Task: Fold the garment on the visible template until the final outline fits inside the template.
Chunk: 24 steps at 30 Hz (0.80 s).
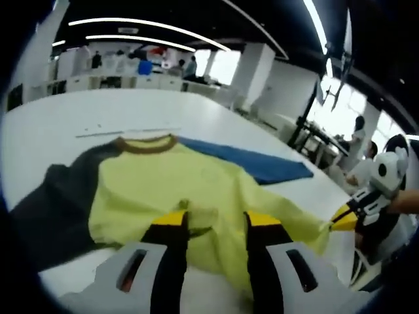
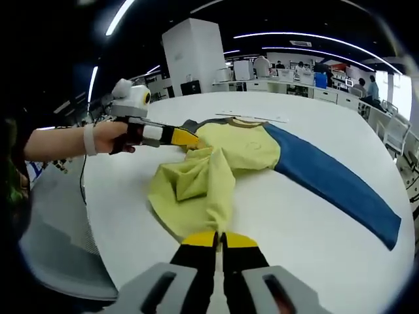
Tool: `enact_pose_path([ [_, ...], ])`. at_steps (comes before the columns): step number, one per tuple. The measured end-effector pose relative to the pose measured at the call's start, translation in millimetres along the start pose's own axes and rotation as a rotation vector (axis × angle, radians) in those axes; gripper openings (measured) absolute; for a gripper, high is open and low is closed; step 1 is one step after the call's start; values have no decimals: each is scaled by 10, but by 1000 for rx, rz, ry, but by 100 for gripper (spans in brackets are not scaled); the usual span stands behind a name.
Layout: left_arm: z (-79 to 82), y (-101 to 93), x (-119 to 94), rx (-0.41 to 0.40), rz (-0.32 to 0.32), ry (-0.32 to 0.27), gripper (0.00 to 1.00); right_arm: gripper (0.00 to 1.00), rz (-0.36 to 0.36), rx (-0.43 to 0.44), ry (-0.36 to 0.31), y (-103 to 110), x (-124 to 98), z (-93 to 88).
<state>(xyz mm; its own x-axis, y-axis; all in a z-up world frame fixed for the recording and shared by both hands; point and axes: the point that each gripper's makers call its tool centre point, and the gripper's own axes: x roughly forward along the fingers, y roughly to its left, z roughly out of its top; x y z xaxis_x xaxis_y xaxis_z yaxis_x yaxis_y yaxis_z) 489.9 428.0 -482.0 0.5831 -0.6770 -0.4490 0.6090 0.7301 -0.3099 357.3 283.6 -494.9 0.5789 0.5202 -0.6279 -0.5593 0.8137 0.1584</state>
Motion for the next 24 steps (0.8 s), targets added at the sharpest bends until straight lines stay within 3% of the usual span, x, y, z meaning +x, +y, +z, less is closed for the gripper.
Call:
enact_pose_path([
  [5,0,56,-29,-33,4,-4,25,0,0,2,0,1,-4,-7],
  [11,-48,169,27,-57,33,10,22,0,-3,6,-3,0,-17,-6],
  [24,-116,196,167,-89,30,29,8,0,-5,27,3,-13,-11,-57],
])
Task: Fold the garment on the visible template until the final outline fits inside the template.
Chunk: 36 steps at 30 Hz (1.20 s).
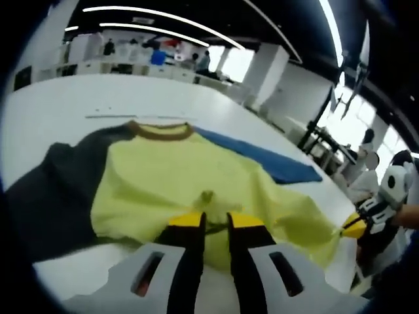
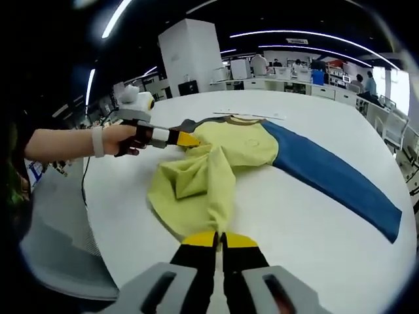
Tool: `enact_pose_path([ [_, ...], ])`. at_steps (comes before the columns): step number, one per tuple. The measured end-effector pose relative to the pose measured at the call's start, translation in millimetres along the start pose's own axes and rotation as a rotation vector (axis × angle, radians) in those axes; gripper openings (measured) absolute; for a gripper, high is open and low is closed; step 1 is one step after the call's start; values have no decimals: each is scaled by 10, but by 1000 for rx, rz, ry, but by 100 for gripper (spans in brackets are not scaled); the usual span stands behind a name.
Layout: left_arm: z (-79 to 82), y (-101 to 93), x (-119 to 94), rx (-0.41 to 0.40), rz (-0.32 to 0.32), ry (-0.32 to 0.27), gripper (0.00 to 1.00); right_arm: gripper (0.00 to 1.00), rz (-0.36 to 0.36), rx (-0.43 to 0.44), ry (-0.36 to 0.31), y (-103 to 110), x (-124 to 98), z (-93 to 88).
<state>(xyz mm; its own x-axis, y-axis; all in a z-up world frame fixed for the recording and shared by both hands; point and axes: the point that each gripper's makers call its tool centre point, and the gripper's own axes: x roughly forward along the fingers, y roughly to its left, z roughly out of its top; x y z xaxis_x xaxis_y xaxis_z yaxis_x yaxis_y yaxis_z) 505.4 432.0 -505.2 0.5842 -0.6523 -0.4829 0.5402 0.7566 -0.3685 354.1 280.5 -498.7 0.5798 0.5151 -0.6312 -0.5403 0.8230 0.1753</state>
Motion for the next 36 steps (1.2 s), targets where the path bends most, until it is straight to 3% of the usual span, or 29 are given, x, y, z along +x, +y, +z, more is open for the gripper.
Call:
enact_pose_path([
  [4,-17,-8,-1,-15,-4,7,2,0,-2,3,-2,1,1,1],
  [11,25,-29,-121,-77,-41,-5,0,0,-3,5,-11,-7,-29,34],
  [16,92,-41,-438,-114,-75,-29,0,0,0,25,-24,-20,-66,89],
  [22,135,66,-857,-117,-62,-52,0,0,8,38,-32,8,-106,125],
  [29,18,249,-1298,-163,-25,-52,0,0,29,45,-43,59,-163,160],
  [36,-266,366,-1647,-202,21,-11,0,0,55,96,-46,127,-258,154],
])
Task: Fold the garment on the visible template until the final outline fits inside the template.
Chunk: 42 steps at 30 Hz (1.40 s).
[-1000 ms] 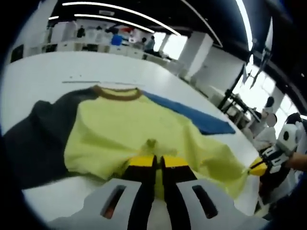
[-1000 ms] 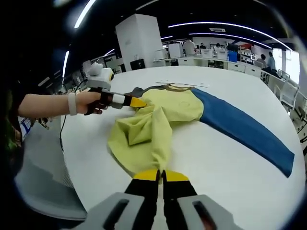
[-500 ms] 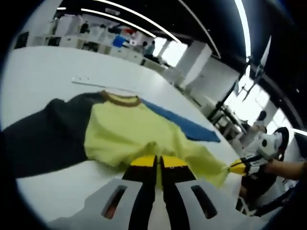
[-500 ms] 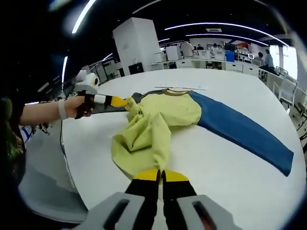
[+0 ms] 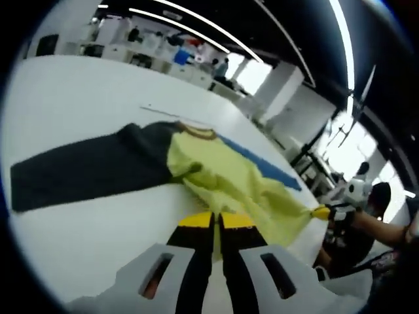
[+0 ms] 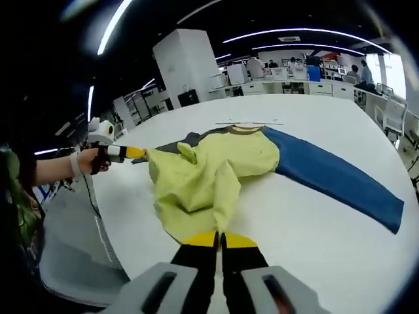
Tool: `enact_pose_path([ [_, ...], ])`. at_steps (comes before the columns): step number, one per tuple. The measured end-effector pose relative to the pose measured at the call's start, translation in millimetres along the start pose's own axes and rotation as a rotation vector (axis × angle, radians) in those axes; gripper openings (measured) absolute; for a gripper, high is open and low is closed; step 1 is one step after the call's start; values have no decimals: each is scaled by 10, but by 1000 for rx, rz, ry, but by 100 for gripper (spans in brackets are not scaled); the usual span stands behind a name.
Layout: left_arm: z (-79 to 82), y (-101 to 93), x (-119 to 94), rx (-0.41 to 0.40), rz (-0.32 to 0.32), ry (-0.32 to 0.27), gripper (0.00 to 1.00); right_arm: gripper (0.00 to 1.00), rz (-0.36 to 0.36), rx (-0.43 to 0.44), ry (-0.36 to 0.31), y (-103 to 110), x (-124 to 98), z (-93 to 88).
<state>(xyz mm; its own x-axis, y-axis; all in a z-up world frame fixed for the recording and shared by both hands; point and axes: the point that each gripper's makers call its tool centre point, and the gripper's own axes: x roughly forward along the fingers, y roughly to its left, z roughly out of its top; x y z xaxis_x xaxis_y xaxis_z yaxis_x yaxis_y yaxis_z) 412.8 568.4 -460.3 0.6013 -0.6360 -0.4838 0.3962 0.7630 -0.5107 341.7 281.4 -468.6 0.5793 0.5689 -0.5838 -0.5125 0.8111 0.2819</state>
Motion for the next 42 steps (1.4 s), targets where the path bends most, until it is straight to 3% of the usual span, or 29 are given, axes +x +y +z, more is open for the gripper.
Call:
enact_pose_path([
  [3,-105,39,-115,-59,9,6,0,0,4,12,-1,18,-45,-24],
  [8,-278,75,-234,-78,26,27,0,0,5,28,7,42,-108,-101],
  [13,-588,102,-344,-121,49,116,0,0,-7,47,21,19,-172,-237],
  [24,-1075,162,-440,-183,91,234,0,0,-46,101,63,-136,-187,-551],
  [32,-1295,177,-514,-210,105,273,0,0,-57,115,83,-186,-189,-603],
  [34,-1310,168,-519,-257,103,260,0,0,-54,112,96,-184,-170,-633],
  [42,-1309,164,-520,-259,107,246,0,0,-47,136,139,-190,-149,-761],
])
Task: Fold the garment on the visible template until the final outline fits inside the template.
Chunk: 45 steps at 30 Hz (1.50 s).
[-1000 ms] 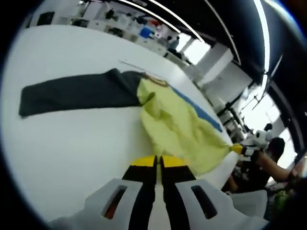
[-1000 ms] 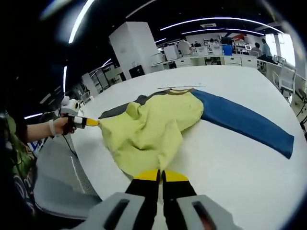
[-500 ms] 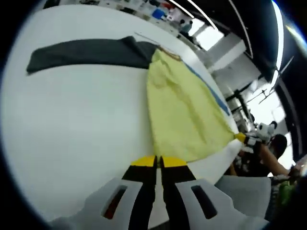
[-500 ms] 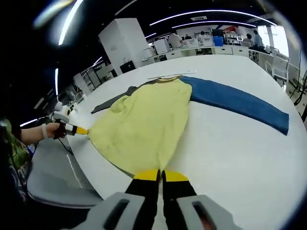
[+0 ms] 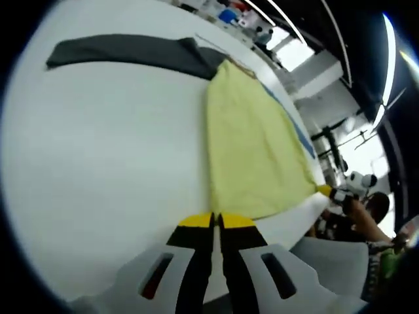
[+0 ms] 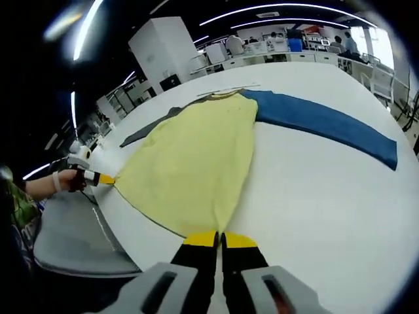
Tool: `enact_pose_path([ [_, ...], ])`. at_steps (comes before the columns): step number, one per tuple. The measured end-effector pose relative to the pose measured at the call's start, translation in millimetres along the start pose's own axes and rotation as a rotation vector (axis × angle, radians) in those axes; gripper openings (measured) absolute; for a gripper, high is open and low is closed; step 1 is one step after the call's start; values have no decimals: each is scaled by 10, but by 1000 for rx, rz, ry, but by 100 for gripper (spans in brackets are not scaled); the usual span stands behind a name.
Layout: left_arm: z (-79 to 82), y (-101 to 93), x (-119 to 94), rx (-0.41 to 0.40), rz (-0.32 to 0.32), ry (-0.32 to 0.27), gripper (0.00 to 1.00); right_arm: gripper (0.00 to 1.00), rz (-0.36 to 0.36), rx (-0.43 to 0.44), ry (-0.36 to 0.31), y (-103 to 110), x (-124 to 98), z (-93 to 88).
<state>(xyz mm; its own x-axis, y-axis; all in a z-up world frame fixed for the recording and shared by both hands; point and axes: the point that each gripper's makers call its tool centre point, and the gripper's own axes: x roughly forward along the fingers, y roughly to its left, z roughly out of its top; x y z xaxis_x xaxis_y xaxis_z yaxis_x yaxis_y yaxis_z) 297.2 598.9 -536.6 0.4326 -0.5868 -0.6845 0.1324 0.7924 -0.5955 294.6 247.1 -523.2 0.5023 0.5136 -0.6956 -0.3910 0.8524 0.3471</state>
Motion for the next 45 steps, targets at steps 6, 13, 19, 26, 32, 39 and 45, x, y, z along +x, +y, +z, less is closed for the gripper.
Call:
enact_pose_path([
  [6,3,5,-5,2,-2,-4,0,0,-6,-5,14,-22,26,-54],
  [13,-15,-6,-13,-23,-8,-13,0,0,-11,-16,35,-37,59,-103],
  [19,-21,2,-9,-36,-12,-25,0,0,-17,-16,39,-55,61,-121],
  [26,-31,2,-5,-48,-28,-35,0,0,-27,-22,34,-77,71,-142],
  [32,-26,-10,-1,-35,-28,-43,0,0,-37,-57,32,-72,77,-145],
  [39,-8,-35,16,18,-53,-74,1,0,-30,-39,20,-77,75,-141],
  [45,129,-111,-21,22,-97,-140,22,19,16,-40,-31,37,43,-110],
])
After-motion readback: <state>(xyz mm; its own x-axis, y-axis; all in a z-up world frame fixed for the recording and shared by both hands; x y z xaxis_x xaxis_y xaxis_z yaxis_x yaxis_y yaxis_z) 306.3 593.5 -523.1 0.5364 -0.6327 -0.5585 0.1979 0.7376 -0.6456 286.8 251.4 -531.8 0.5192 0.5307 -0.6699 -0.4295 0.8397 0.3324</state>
